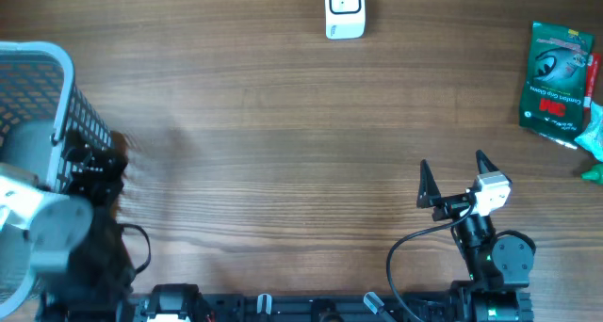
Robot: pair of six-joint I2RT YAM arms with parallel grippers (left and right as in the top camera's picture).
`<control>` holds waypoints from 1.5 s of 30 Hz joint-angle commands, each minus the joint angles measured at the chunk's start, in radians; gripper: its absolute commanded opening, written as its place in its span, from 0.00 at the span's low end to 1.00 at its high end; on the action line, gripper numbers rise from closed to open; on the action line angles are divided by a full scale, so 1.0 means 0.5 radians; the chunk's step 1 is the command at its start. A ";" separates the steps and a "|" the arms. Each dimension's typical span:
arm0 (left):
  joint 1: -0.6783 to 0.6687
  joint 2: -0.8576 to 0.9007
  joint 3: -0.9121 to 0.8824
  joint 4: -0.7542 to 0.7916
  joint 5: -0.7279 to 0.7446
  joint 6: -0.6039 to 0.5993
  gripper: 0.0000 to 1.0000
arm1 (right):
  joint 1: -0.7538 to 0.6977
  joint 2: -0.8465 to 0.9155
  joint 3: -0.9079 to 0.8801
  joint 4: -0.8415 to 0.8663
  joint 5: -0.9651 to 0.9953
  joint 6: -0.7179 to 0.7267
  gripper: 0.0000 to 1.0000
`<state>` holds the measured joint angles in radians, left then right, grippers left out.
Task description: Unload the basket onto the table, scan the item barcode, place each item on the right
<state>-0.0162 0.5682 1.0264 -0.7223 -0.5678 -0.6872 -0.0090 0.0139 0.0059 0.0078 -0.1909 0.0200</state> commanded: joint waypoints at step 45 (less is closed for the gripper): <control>-0.036 -1.131 -2.042 1.299 1.067 1.307 1.00 | 0.011 -0.005 -0.002 0.013 -0.031 -0.036 1.00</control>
